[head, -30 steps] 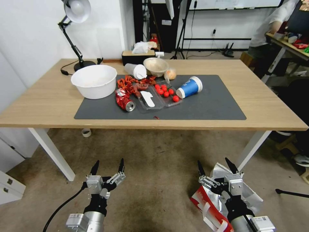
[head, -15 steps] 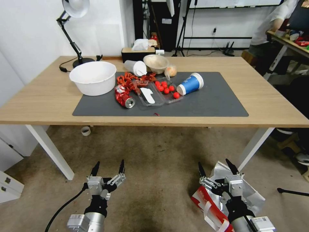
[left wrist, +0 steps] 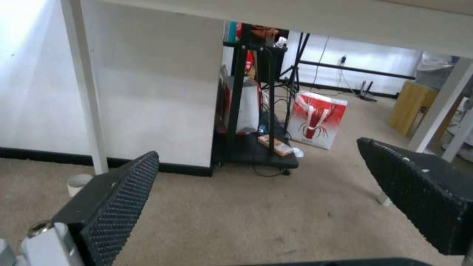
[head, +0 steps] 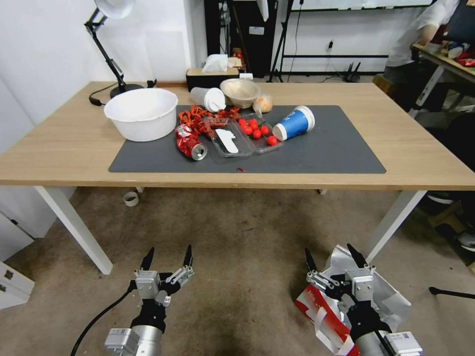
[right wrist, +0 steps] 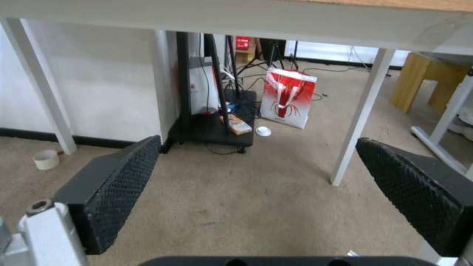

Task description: Pick up the food delivery bag from the floor and place it on the table.

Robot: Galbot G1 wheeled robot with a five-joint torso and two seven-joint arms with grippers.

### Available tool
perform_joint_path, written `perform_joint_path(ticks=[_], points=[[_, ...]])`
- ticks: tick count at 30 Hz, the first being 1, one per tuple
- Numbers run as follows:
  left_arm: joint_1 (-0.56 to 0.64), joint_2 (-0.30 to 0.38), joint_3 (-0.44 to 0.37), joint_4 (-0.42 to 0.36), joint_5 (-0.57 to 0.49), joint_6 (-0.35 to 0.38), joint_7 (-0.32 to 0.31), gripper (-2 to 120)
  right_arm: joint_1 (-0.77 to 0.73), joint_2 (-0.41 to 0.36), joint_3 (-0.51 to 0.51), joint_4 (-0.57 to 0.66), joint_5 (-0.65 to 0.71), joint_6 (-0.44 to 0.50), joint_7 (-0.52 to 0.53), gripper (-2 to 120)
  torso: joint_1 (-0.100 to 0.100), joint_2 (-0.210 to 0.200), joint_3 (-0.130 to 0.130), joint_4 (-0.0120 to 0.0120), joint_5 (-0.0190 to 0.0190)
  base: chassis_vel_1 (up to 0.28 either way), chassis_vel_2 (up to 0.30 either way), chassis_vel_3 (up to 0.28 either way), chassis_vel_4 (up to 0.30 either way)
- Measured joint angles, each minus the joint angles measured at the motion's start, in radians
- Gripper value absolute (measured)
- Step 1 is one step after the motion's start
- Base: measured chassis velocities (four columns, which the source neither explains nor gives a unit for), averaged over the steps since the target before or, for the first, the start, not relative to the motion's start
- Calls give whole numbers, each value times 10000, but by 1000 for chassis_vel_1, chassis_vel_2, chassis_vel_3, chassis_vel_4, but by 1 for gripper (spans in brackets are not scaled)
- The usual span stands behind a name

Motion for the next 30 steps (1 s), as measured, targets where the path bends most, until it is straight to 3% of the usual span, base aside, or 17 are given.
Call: perform_joint_path(ticks=[30], points=[[-144, 31, -53, 189, -60, -86, -44, 100, 81, 0, 6, -222, -23, 0, -59, 100, -497, -1295, -797, 0, 0, 0, 0, 0, 0]])
